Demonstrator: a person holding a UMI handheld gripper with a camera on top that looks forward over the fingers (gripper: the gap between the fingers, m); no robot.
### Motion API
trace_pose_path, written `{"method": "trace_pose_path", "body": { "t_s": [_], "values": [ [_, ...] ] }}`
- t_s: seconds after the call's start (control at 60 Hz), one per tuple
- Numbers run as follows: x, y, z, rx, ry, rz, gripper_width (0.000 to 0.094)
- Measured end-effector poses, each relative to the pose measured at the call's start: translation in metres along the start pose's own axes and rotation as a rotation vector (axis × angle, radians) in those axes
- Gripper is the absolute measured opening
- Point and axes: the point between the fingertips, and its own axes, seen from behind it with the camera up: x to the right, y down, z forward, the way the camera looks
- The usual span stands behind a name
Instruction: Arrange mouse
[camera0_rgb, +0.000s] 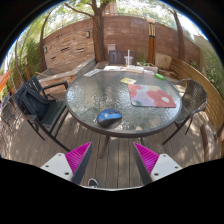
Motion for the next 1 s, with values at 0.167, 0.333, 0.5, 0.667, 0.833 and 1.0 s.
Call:
{"method": "trace_pose_path", "body": {
  "t_s": [0.167, 0.333, 0.5, 0.667, 0.833, 1.0],
  "values": [
    [-0.041, -0.04, 0.07, 0.033, -0.012, 0.039, 0.0833],
    [-0.045, -0.06, 0.121, 0.009, 0.026, 0.089, 0.0846],
    [-0.042, -0.085, 0.149, 0.015, 0.052, 0.132, 0.0831],
    [-0.04, -0.096, 0.175, 0.005, 0.092, 0.088, 0.0713],
    [-0.037, -0.098, 0.18, 0.0, 0.102, 0.055, 0.0452],
    [-0.038, -0.103, 0.179, -0.012, 0.084, 0.01, 0.0364]
  ]
}}
